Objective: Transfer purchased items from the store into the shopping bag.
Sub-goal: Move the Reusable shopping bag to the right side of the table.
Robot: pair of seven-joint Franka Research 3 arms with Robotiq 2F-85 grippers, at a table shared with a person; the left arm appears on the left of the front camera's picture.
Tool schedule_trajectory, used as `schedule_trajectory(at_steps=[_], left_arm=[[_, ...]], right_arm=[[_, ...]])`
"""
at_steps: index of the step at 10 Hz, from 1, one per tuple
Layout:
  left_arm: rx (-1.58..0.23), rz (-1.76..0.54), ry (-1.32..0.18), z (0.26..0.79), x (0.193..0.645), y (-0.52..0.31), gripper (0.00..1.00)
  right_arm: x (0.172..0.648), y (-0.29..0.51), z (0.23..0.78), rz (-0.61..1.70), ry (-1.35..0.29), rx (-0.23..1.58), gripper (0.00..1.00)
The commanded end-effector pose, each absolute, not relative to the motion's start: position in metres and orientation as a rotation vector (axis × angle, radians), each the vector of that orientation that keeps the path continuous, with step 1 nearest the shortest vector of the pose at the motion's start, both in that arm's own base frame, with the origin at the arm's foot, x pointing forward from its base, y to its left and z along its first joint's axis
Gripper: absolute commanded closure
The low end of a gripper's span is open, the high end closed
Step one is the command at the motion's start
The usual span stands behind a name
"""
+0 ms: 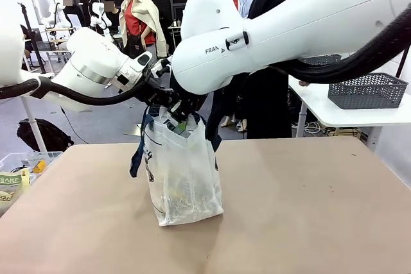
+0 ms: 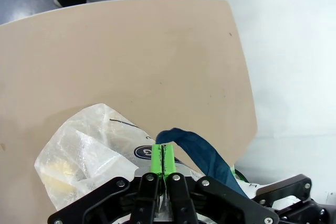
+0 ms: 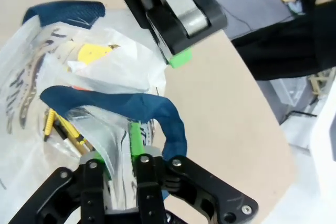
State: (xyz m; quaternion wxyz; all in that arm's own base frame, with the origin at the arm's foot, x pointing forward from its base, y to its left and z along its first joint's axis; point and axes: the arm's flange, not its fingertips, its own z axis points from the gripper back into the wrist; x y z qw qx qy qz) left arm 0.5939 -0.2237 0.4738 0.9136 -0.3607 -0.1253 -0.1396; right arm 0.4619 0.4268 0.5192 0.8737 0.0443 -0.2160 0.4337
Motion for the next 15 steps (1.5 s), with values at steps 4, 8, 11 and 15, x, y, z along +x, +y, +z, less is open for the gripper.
schedule_trajectory(at_steps=[4,8,11,15], left_arm=[[-0.719,-0.277,-0.237,0.472,0.596,-0.219,1.00],[-0.700,-0.290,-0.217,0.470,0.595,-0.221,1.00],[-0.673,-0.304,-0.224,0.474,0.589,-0.222,1.00],[-0.639,-0.278,-0.274,0.495,0.576,-0.211,1.00]], right_arm=[[0.405,0.396,0.534,0.817,-0.556,0.071,0.00],[0.363,0.332,0.598,0.604,-0.687,0.092,0.00],[0.393,0.218,0.638,0.243,-0.590,0.234,0.00],[0.422,0.050,0.577,-0.367,-0.474,0.387,0.00]])
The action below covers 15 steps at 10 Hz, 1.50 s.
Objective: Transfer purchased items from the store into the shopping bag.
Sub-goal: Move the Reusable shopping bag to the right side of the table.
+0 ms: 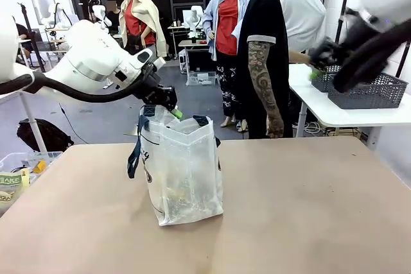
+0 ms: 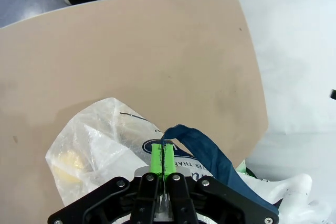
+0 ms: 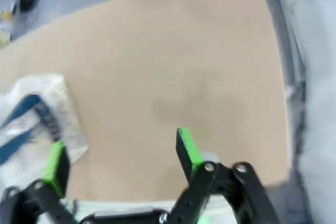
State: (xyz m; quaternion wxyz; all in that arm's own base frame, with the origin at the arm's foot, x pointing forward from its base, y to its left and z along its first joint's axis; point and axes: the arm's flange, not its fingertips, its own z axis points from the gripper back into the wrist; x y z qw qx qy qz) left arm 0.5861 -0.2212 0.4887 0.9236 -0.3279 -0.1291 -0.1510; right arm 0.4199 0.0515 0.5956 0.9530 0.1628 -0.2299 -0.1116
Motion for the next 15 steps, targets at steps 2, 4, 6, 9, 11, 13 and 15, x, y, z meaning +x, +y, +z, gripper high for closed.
schedule_trajectory(at_steps=[2,4,6,9,11,13,15], left_arm=[[-0.654,-0.253,-0.303,0.513,0.568,-0.193,1.00],[-0.647,-0.233,-0.325,0.525,0.556,-0.181,1.00],[-0.610,-0.213,-0.359,0.539,0.547,-0.178,1.00],[-0.610,-0.115,-0.415,0.564,0.535,-0.145,1.00],[-0.621,-0.065,-0.406,0.575,0.535,-0.103,1.00],[-0.601,0.002,-0.354,0.579,0.541,-0.054,1.00],[-0.541,0.097,-0.317,0.590,0.534,-0.010,1.00]], right_arm=[[0.453,0.025,0.544,-0.399,-0.400,0.456,0.00],[0.497,0.049,0.531,-0.371,-0.359,0.426,0.00],[0.449,0.007,0.534,-0.425,-0.367,0.424,0.00],[0.449,0.007,0.534,-0.425,-0.367,0.424,0.00],[0.449,0.007,0.534,-0.425,-0.367,0.424,0.00],[0.449,0.007,0.534,-0.425,-0.367,0.424,0.00],[0.449,0.007,0.534,-0.425,-0.367,0.424,0.00]])
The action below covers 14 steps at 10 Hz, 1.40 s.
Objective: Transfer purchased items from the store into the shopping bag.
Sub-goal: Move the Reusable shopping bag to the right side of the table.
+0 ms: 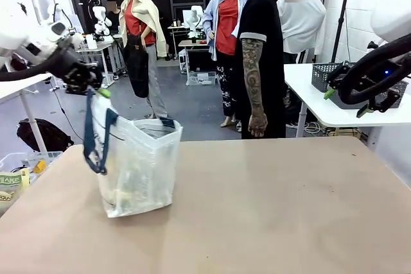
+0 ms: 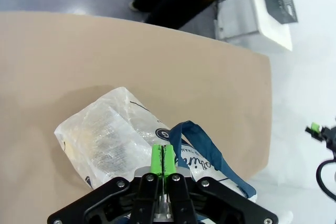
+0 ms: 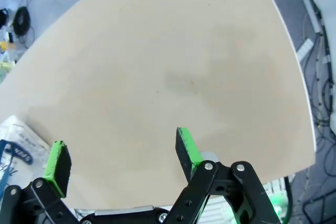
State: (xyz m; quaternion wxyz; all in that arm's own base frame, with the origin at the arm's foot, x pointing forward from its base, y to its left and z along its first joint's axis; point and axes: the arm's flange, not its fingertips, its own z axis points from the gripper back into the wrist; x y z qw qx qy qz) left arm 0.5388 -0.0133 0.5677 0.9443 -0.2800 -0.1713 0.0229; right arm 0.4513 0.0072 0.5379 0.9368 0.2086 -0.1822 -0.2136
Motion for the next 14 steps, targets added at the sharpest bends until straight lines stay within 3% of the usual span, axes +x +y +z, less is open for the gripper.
schedule_trajectory(at_steps=[1,6,10,14], left_arm=[[-0.527,0.146,-0.303,0.595,0.527,0.012,1.00],[-0.491,0.297,-0.425,0.607,0.460,0.110,1.00],[-0.483,0.306,-0.441,0.598,0.453,0.148,0.98],[-0.526,0.301,-0.661,0.619,0.437,0.134,0.19]], right_arm=[[0.449,0.007,0.534,-0.425,-0.367,0.424,0.00],[0.449,0.007,0.534,-0.425,-0.367,0.424,0.00],[0.449,0.007,0.534,-0.425,-0.367,0.424,0.00],[0.449,0.007,0.534,-0.425,-0.367,0.424,0.00]])
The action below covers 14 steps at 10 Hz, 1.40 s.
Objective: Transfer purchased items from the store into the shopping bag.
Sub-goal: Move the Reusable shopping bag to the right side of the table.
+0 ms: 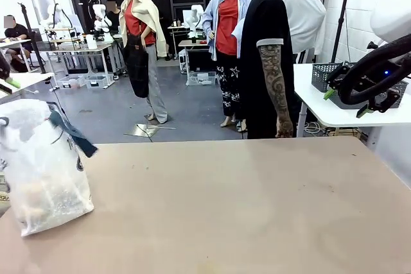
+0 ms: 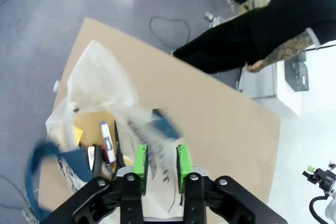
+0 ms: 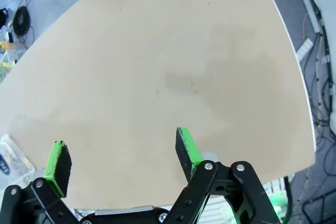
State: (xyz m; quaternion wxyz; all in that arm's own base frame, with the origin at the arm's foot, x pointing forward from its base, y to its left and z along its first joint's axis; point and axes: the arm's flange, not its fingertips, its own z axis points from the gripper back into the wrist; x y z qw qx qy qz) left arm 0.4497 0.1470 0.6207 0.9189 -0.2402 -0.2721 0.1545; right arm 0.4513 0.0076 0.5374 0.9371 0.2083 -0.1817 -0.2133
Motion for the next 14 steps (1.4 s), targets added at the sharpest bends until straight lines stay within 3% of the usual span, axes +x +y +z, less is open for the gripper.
schedule_trajectory(at_steps=[1,6,9,14], left_arm=[[-0.522,0.275,-0.694,0.625,0.434,0.120,0.07],[-0.369,0.003,-0.654,0.625,0.454,-0.063,0.07],[-0.191,-0.108,-0.574,0.592,0.482,-0.179,0.07],[-0.150,-0.229,-0.439,0.523,0.531,-0.236,0.07]], right_arm=[[0.449,0.007,0.534,-0.425,-0.367,0.424,0.00],[0.449,0.007,0.534,-0.425,-0.367,0.424,0.00],[0.449,0.007,0.534,-0.425,-0.367,0.424,0.00],[0.449,0.007,0.534,-0.425,-0.367,0.424,0.00]])
